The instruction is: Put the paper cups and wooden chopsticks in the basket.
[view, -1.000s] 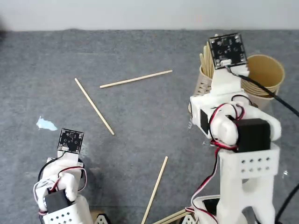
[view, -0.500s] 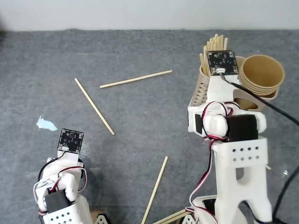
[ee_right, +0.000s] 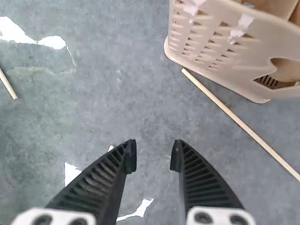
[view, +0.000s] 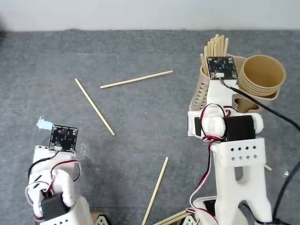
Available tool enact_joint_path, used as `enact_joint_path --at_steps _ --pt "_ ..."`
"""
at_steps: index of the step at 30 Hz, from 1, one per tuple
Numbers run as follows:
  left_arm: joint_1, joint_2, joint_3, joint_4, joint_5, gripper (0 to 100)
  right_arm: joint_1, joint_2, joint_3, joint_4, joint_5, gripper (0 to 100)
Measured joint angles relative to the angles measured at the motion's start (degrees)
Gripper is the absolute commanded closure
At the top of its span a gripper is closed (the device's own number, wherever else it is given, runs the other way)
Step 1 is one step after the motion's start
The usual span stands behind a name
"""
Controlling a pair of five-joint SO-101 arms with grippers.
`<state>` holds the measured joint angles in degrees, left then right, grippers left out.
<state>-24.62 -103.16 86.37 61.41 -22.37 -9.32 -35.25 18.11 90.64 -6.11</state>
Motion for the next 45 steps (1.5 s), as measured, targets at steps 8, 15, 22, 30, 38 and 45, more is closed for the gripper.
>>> enact_joint_path --at_steps 8,15,22,30,38,45 --pt "0.2 -0.1 -10.6 -0.4 5.2 89 0.0 -0.1 5.1 -4.4 0.0 85.9" --pt "0.4 8.4 -19.8 1.7 5.3 89 0.0 -0.1 5.5 -5.5 0.0 85.9" --pt "9.4 32.7 -35.3 12.5 3.0 89 0.0 -0.8 5.5 -5.4 0.0 85.9" --pt "26.6 49.9 -45.7 23.3 -3.3 78 0.2 -18.7 5.5 -1.1 0.0 85.7" --pt "39.5 58.5 -46.2 24.5 -3.4 78 4.9 -43.9 5.5 -0.6 0.0 85.6" --pt "53.9 63.7 -45.8 24.5 -1.3 78 5.3 -51.6 5.5 -0.6 0.0 85.5"
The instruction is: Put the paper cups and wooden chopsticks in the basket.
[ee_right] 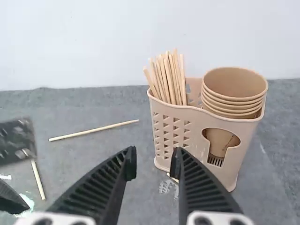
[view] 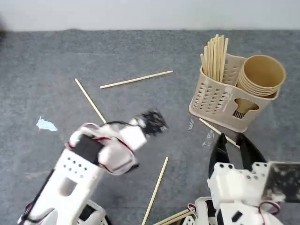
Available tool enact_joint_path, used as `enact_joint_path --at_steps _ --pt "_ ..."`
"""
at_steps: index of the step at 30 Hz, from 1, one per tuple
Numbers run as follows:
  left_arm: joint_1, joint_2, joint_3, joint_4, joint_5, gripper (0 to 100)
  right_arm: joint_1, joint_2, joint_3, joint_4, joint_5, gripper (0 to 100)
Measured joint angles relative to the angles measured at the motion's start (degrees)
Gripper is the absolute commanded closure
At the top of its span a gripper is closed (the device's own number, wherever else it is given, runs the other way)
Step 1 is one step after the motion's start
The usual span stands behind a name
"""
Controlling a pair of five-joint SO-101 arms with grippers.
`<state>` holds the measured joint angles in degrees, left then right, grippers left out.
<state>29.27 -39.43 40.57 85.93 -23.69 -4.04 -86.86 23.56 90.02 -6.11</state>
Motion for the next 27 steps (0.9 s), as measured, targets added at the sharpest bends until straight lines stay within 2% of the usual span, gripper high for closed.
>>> enact_joint_path --at_steps 9,16,21,27 --pt "19.2 10.5 1.8 -1.3 5.3 77 0.1 -0.4 -0.1 -0.1 0.0 85.5" --pt "28.8 21.6 4.7 -6.9 6.7 77 0.0 -0.8 -0.1 -0.1 0.0 85.5" --pt "34.5 26.8 4.3 -10.0 10.9 77 0.4 -0.8 -0.1 -0.1 0.0 85.5" --pt "38.3 30.3 0.7 -10.5 17.1 77 0.4 -0.8 -0.1 -0.1 0.0 85.5"
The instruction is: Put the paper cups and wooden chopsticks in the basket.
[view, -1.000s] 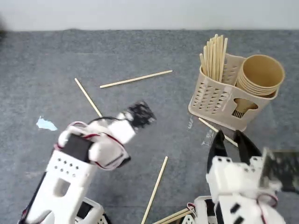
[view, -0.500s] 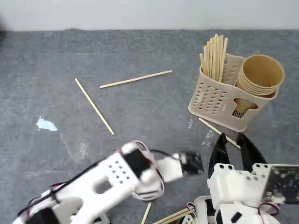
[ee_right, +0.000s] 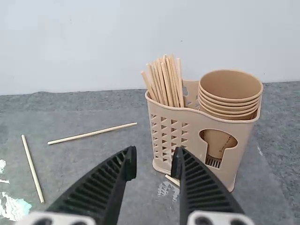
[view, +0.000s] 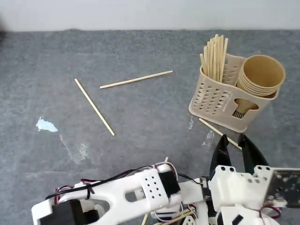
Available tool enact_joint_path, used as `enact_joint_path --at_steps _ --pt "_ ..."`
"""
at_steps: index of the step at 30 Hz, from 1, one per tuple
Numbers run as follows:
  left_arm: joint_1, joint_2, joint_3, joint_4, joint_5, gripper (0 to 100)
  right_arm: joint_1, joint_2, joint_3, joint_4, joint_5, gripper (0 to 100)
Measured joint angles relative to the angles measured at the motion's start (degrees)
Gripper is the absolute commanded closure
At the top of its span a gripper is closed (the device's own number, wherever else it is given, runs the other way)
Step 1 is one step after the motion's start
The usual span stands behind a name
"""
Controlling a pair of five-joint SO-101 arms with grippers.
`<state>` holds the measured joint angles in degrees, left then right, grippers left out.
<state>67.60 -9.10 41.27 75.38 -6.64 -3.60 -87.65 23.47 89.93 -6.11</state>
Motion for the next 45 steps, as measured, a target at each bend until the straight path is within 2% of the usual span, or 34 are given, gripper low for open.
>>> enact_joint_path --at_steps 4,15,20,22,29,45 --pt "0.8 3.0 -1.8 0.0 2.4 77 0.0 0.0 0.0 0.0 0.0 85.5" --pt "1.0 3.9 -2.3 0.0 3.2 78 0.0 0.0 0.0 0.0 0.0 85.5" --pt "1.1 5.5 -3.1 0.3 12.4 81 -0.4 0.0 0.0 0.0 0.0 85.5" --pt "1.1 5.7 -3.8 1.4 13.9 82 -0.4 0.0 0.6 0.0 0.0 85.5" --pt "1.1 5.7 -7.2 6.3 14.6 81 -0.4 0.0 2.9 -0.7 0.0 85.5" --pt "1.1 6.3 -7.6 8.0 15.9 82 -0.4 0.0 3.0 -0.9 0.0 85.5"
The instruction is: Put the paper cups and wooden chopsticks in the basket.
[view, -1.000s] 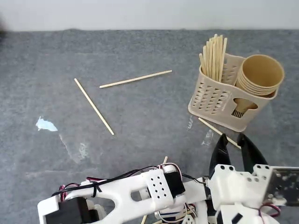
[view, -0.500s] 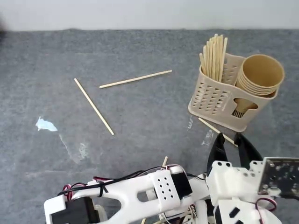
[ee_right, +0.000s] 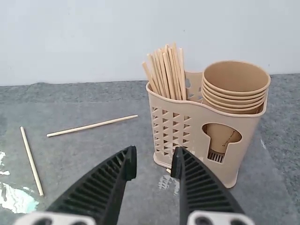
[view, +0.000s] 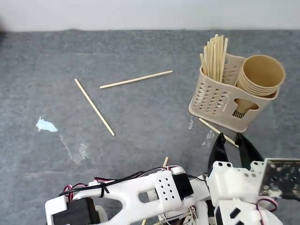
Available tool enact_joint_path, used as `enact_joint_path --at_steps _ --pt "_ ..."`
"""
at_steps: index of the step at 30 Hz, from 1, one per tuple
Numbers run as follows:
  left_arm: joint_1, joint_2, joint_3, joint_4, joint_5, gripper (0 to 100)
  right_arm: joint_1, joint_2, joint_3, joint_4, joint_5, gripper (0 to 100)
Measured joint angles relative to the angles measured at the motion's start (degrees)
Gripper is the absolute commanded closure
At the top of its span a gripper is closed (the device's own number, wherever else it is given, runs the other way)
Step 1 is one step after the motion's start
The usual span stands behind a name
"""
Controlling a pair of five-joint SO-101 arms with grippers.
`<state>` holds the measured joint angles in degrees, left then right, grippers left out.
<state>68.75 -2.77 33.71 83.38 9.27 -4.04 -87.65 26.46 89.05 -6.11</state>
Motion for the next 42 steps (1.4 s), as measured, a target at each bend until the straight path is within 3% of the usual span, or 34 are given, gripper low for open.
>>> enact_joint_path --at_steps 15,25,35,42 --pt "1.5 -0.1 0.4 -2.3 22.5 81 0.5 0.0 0.0 0.0 0.0 85.5" --pt "1.1 0.0 6.0 -8.0 23.7 81 0.3 0.0 0.0 0.0 0.0 85.5" --pt "1.3 0.0 6.1 -8.4 23.7 81 0.3 0.0 0.2 0.0 0.0 85.5" --pt "1.3 0.0 1.1 -1.0 23.7 81 0.4 0.0 0.4 0.0 0.0 85.5"
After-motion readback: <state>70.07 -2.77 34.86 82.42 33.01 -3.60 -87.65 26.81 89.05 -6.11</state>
